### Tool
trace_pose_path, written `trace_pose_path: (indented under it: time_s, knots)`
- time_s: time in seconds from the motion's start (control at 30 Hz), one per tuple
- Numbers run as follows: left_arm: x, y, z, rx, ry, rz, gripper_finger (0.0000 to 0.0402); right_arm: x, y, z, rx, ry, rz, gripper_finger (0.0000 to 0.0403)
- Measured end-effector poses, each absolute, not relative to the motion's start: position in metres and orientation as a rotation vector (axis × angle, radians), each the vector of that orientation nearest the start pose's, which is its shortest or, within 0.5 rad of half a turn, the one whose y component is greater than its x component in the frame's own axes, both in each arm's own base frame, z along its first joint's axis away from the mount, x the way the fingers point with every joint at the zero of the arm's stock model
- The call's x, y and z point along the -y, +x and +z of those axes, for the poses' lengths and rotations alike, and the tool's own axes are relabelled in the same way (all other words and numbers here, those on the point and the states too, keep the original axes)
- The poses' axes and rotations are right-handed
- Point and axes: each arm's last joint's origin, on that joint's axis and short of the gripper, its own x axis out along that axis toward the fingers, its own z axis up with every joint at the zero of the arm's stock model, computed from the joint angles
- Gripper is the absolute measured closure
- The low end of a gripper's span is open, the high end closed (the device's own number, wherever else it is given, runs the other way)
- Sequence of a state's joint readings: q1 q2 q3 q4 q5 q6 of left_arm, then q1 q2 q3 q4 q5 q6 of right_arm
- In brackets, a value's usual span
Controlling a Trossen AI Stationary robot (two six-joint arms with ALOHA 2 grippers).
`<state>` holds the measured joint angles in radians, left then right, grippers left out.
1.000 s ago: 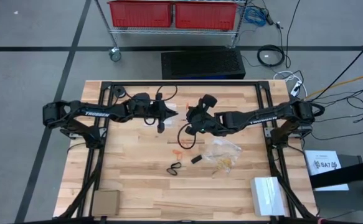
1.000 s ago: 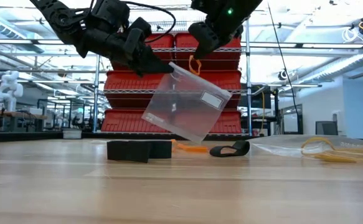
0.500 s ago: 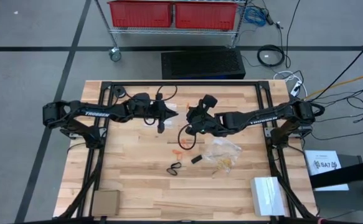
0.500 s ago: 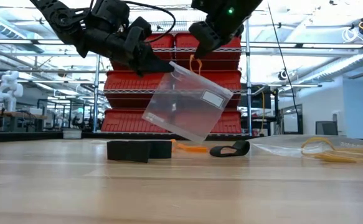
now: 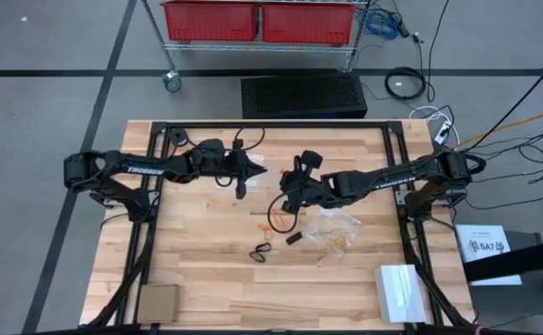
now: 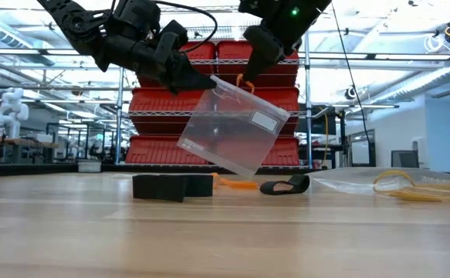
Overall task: Sort rubber bands
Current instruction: Put the orange rubber band into the top right transparent zip lock bag
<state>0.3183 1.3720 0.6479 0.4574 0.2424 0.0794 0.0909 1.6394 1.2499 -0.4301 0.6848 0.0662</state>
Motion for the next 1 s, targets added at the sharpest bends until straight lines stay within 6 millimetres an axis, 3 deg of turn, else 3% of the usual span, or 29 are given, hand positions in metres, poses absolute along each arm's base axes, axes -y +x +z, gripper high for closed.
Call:
trace_pose_path:
  time_s: [0.37, 0.57, 0.77, 1.0]
  knots:
    - [-0.081, 0.272, 0.220, -0.250, -0.011, 0.038, 0.0401, 0.008, 0.351, 0.261, -0.790, -0.175, -0.477, 0.0403]
    - [-0.081, 0.272, 0.220, -0.250, -0.011, 0.037, 0.0401, 0.019, 0.353, 0.260, -0.800, -0.040, -0.332, 0.0398]
    - [-0.081, 0.272, 0.220, -0.250, -0.011, 0.037, 0.0401, 0.018, 0.352, 0.266, -0.824, -0.028, -0.297, 0.0327]
    - [-0.083, 0.271, 0.220, -0.257, 0.010, 0.039, 0.0401, 0.007, 0.349, 0.308, -0.875, 0.000, -0.290, 0.0234]
